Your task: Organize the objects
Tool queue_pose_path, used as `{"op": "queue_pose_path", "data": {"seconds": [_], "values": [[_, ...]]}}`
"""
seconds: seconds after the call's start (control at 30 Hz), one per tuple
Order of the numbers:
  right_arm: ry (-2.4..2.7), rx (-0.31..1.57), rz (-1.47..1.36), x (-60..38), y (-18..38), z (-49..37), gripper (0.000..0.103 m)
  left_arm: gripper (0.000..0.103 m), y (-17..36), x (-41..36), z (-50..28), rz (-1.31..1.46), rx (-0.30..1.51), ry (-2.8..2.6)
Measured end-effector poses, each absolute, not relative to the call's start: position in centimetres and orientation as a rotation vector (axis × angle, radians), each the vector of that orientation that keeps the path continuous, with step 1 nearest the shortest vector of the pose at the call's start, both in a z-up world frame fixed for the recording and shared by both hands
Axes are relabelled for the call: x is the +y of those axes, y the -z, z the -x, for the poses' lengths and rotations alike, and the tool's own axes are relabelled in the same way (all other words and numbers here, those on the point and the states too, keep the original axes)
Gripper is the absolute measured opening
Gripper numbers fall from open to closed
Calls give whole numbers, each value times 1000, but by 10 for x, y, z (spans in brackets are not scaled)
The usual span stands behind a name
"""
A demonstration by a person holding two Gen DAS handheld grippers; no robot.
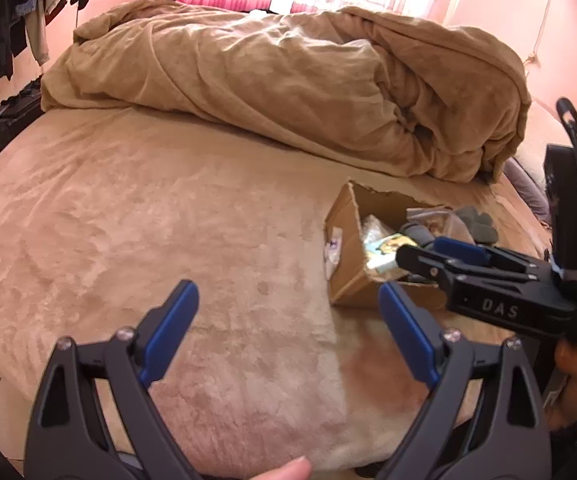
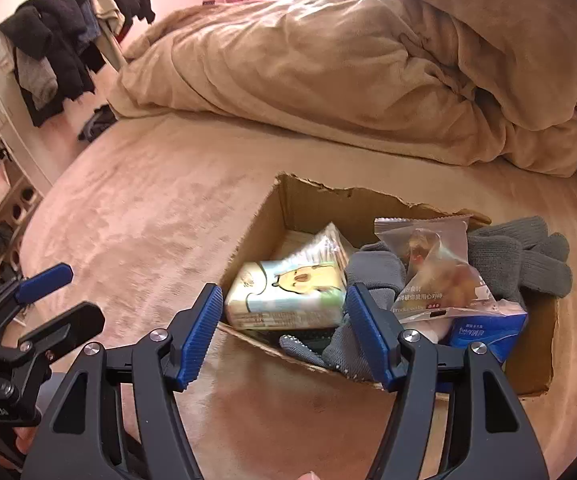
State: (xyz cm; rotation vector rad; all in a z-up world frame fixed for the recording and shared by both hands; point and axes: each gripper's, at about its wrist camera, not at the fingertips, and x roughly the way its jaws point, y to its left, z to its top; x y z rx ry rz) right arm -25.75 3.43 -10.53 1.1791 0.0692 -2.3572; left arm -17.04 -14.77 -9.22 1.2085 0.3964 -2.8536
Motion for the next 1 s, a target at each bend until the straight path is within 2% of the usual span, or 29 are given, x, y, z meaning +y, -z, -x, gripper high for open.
{"op": "queue_pose_path", "data": {"seconds": [0.57, 1.0], "values": [[2464, 49, -1064, 92, 41, 192, 71, 93, 16, -91, 115, -1023, 324, 2984], [2530, 29, -999, 145, 13, 124, 71, 93, -6, -24, 73, -1055, 228, 3042]]}}
